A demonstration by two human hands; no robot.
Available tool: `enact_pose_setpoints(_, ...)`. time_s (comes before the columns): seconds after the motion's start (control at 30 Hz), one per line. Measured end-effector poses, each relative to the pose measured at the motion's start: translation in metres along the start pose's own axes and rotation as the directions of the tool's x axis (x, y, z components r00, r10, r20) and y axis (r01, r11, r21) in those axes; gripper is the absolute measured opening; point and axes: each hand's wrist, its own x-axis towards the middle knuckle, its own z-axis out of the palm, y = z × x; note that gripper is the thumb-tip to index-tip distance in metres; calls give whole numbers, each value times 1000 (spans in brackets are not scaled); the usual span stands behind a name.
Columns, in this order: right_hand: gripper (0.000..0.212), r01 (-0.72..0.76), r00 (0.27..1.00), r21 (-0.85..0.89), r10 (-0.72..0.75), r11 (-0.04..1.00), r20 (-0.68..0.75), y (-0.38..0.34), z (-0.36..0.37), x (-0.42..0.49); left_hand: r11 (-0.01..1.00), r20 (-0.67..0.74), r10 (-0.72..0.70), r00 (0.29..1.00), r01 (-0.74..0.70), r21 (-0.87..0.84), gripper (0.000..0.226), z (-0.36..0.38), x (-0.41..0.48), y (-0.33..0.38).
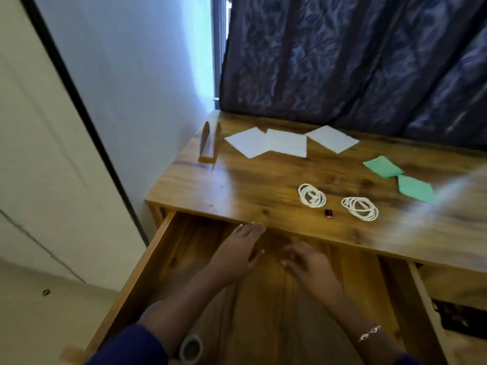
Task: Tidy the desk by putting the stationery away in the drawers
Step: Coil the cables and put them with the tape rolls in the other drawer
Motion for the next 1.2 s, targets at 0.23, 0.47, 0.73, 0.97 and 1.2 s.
enact_pose_setpoints(0.23, 17, -302, 908, 128, 326, 945, -263, 38, -73, 81, 873, 163, -211, 964, 261, -412, 58, -11, 86, 27)
enact_pose_setpoints(0.47, 28, -497, 818, 171, 525, 851, -236, 53, -95, 132, 173, 366, -349, 863, 443, -880, 61, -5, 143, 38)
enact_pose_setpoints(0.73, 22, -544, 790, 310, 601, 780, -123, 62, -76, 146, 20, 437, -328, 837, 469, -883, 59, -3, 163, 42)
enact_pose_setpoints(0.97, 14, -532, 769, 379, 619, 757, -158, 47, -68, 143, 28, 450, -379, 809, 496, -868, 57, -4, 157, 42)
enact_pose_setpoints(1.2, 27, -572, 749, 367, 649, 733, -129, 46, -74, 145, 143, 388, -418, 822, 481, -865, 62, -3, 162, 31)
